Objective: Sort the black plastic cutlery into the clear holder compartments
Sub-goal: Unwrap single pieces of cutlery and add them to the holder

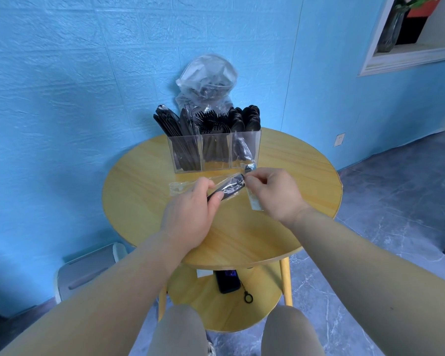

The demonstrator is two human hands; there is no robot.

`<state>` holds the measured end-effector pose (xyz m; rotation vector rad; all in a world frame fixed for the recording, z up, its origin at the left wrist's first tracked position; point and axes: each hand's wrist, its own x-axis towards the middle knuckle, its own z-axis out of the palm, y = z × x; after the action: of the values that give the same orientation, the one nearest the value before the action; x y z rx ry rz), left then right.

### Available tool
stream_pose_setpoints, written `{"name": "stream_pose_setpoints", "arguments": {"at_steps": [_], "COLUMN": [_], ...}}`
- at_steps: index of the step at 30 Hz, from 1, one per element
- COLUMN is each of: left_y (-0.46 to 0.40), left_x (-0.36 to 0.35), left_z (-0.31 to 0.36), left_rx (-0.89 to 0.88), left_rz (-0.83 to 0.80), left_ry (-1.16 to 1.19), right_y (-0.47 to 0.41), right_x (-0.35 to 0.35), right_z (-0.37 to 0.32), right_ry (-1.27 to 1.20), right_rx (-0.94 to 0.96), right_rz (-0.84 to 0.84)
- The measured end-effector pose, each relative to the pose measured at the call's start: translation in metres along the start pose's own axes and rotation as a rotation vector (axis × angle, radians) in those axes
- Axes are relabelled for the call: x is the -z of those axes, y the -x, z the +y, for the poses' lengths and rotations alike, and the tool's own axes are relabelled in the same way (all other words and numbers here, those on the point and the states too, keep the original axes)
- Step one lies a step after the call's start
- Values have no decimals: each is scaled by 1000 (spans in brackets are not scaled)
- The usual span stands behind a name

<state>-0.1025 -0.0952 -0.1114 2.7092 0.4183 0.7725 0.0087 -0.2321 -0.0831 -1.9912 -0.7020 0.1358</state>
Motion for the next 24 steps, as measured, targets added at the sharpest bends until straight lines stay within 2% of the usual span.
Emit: {"name": "stream_pose_setpoints", "arguments": {"at_steps": [6,13,18,24], "left_y": [-16,-27,-29,-29], "left_x": [6,8,6,7], "left_z": [-3,-1,-1,-24], "left_rx": [-43,-101,-31,130], "left_rz": [-94,-56,6,-31], "left_ry": [-78,-4,95,-6], "right_y": [-7,-12,-16,-24], "right_x": [4,7,10,13], "right_z": [1,6,2,8], "right_ry": [-141,-242,-320,-400], "right_rx": [-36,-67,-108,-197], "right_rz": [-49,-94,-109,37]}}
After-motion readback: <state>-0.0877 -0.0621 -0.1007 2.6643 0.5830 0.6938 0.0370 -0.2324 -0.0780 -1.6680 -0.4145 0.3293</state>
